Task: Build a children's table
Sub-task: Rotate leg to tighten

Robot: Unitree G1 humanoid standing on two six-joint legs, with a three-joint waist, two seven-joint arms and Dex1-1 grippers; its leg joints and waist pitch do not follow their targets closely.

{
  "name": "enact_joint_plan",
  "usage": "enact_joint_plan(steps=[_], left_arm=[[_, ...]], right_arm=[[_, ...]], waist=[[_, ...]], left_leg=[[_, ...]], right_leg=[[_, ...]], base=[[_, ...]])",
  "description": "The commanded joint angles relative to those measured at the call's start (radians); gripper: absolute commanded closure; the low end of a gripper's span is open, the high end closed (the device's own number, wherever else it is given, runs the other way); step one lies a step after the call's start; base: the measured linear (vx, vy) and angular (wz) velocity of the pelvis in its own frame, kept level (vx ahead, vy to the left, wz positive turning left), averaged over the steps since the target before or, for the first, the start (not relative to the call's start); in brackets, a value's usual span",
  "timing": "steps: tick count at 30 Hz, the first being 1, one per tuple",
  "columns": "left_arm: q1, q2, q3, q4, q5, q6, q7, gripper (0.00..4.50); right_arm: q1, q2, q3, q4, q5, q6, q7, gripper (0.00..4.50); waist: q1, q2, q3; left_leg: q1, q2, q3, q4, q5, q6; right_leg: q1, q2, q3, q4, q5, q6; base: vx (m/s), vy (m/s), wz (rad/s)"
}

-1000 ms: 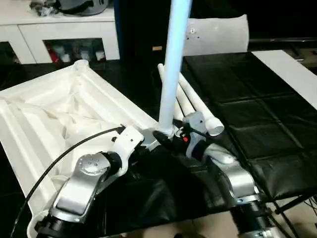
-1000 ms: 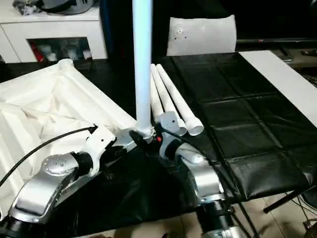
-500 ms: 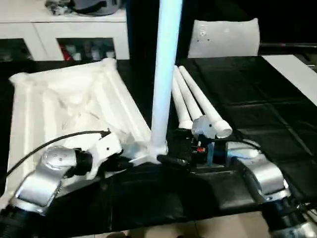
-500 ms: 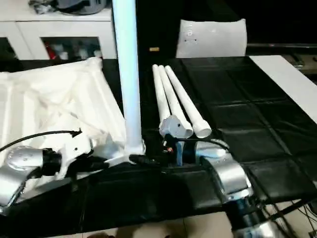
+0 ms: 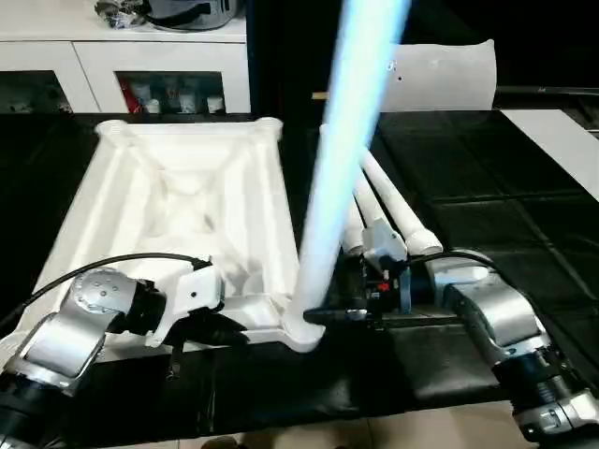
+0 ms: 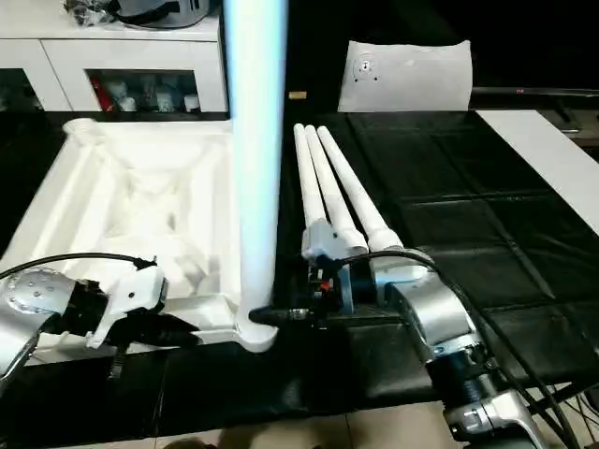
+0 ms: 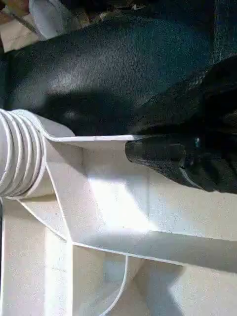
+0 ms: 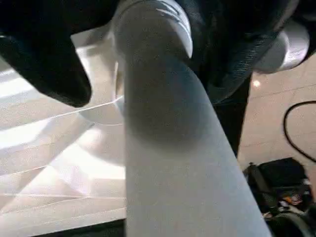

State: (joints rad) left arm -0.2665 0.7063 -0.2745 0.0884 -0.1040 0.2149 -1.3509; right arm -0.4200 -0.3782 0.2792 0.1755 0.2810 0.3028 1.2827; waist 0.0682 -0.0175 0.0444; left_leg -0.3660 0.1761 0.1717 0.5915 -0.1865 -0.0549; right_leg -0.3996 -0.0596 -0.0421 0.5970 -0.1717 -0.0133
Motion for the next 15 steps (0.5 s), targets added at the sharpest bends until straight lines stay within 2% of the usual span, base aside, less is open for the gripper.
enact_joint_plan(steps=[1,4,8,9,15], left_arm=[[-0.01,-0.006,-0.038,0.004,-0.003,-0.02,-0.046,4.5],[-0.016,-0.011,-0.04,0.009,0.0,-0.025,-0.052,4.5],[-0.021,-0.013,-0.046,0.018,0.003,-0.036,-0.047,4.5],[-0.023,-0.015,-0.047,0.021,0.003,-0.041,-0.042,4.5],[-0.027,-0.033,-0.044,0.035,0.015,-0.058,-0.011,4.5]], right_arm=[[-0.013,-0.009,0.002,0.007,0.013,-0.004,0.03,1.12],[-0.019,-0.01,0.01,0.015,0.02,-0.001,0.059,1.37],[-0.029,-0.011,0.032,0.027,0.017,0.003,0.081,1.72],[-0.031,-0.01,0.035,0.034,0.013,-0.001,0.082,1.8],[-0.038,-0.006,0.052,0.067,-0.02,-0.035,0.091,2.29]], waist=[[-0.003,0.011,-0.054],[-0.002,0.005,-0.054],[-0.001,0.005,-0.054],[-0.001,0.001,-0.053],[0.013,0.003,-0.054]], left_leg=[[0.02,0.052,-0.014,-0.078,-0.27,-0.001],[0.019,0.053,-0.013,-0.078,-0.265,0.002],[0.02,0.053,-0.012,-0.077,-0.257,0.004],[0.019,0.053,-0.012,-0.077,-0.255,0.004],[0.022,0.054,-0.011,-0.077,-0.257,-0.002]], right_leg=[[0.036,-0.072,0.043,-0.062,-0.277,-0.201],[0.037,-0.074,0.043,-0.063,-0.291,-0.198],[0.035,-0.074,0.044,-0.063,-0.293,-0.199],[0.036,-0.073,0.043,-0.063,-0.297,-0.196],[0.033,-0.075,0.044,-0.063,-0.302,-0.191]], base=[[0.0,0.0,0.0],[0.0,0.0,0.0],[0.0,0.0,0.0],[0.0,0.0,0.0],[0.0,0.0,0.0]])
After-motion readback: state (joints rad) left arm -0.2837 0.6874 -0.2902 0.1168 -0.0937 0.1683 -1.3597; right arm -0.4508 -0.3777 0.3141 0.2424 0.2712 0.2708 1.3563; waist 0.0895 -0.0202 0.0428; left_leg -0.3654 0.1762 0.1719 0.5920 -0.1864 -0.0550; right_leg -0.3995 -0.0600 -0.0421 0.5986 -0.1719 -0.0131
